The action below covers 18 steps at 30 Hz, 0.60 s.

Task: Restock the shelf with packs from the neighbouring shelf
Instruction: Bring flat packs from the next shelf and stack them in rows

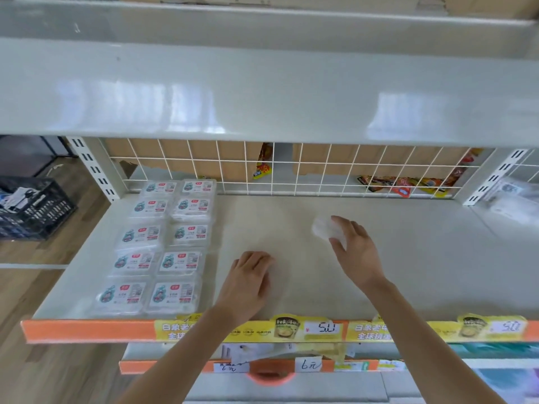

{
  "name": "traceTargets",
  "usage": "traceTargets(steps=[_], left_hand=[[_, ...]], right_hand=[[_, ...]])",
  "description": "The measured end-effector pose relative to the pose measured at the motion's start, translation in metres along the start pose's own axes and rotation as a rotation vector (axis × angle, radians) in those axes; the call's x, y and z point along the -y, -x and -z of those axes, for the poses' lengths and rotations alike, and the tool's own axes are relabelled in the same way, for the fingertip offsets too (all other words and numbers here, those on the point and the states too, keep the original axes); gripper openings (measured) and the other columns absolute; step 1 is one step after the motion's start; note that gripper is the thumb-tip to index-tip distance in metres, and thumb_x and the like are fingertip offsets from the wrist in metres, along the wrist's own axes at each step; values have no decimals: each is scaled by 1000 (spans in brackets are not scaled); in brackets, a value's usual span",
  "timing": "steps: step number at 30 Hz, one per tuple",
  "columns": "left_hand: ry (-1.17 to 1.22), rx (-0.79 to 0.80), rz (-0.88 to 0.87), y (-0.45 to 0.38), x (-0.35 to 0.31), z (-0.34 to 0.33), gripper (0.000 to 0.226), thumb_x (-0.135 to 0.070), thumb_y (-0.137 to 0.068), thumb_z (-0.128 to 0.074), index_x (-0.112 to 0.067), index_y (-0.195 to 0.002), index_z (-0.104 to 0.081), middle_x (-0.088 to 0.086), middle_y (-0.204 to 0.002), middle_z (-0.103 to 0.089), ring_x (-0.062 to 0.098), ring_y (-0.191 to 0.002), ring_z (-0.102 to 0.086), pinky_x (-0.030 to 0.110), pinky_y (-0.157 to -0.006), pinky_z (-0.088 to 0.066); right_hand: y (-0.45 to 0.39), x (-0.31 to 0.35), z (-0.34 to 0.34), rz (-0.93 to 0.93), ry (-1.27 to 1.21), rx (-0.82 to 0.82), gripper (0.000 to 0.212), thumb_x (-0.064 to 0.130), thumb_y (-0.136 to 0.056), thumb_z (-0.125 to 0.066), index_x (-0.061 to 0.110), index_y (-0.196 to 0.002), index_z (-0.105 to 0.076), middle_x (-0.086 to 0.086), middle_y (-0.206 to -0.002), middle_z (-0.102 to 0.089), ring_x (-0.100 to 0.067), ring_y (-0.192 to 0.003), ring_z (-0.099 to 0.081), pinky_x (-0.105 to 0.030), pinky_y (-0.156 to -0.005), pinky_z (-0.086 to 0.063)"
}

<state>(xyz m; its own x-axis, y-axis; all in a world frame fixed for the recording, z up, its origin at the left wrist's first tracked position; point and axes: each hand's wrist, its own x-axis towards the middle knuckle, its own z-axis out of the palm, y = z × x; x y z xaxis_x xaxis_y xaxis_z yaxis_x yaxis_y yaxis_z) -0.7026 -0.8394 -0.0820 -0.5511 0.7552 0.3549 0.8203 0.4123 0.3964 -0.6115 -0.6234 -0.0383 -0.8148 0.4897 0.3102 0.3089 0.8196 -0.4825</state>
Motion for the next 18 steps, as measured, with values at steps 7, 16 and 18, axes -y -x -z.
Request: traceTargets(steps=[7,16,18], left_hand=[[281,-43,220,-2,-3,8,49,-20,-88,-52,-6,-133,-39,7,-118,-56,19,-113,-48,20,-95,-35],[311,32,161,-1,-2,10,66,-46,-74,-48,-10,-129,-48,2,-119,-54,17,-109,-50,22,-93,-38],[289,31,139,-1,-2,10,67,-50,-74,-49,-11,-127,-51,1,-118,-56,16,-108,-48,25,-94,-38]], right_hand=[[31,46,-41,267,-78,7,45,9,-71,-59,23,-112,-49,-3,-97,-64,-23,-88,-56,-32,-75,-45],[42,46,-46,338,-176,91,35,27,-72,-52,23,-106,-50,0,-107,-58,-15,-102,-49,-24,-88,-36],[43,44,-47,324,-233,99,37,25,-72,-50,16,-107,-57,-5,-113,-56,-16,-110,-46,-23,-94,-37]])
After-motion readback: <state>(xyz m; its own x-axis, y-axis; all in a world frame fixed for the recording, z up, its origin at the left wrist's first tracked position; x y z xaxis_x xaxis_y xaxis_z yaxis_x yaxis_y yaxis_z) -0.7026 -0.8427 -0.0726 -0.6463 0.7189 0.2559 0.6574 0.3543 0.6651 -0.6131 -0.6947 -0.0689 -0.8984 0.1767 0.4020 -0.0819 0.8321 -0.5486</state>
